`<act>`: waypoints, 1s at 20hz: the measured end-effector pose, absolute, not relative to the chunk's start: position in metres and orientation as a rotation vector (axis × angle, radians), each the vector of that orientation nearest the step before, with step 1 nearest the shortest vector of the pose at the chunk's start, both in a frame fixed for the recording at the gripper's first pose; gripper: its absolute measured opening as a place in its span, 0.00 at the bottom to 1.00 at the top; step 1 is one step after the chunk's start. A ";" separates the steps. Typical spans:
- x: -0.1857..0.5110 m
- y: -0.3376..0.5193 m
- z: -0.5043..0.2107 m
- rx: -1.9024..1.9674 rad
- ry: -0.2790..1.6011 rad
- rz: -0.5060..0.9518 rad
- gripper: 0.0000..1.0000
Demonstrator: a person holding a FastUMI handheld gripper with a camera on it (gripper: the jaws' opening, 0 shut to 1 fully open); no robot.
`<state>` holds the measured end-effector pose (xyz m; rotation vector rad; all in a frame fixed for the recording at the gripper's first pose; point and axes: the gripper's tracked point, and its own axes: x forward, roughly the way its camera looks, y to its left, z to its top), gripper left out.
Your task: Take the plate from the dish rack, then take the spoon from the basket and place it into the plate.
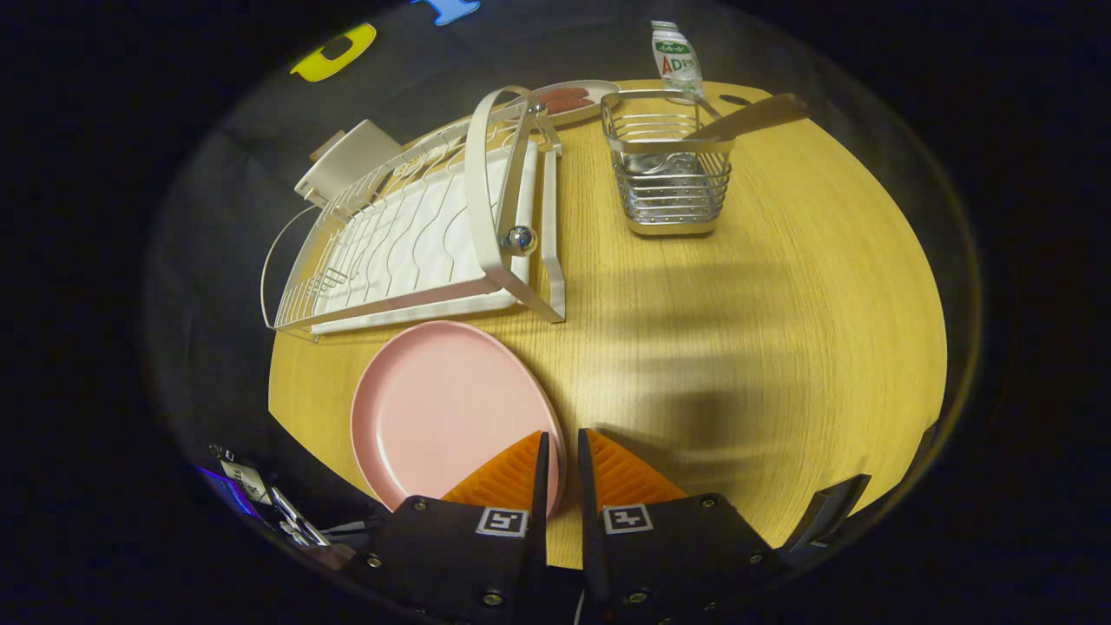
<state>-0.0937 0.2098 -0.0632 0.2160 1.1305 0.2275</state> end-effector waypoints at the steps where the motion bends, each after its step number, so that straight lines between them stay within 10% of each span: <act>1: -0.091 0.205 -0.053 0.217 1.076 0.223 0.17; 20: -0.057 0.112 0.028 0.058 0.336 0.139 0.33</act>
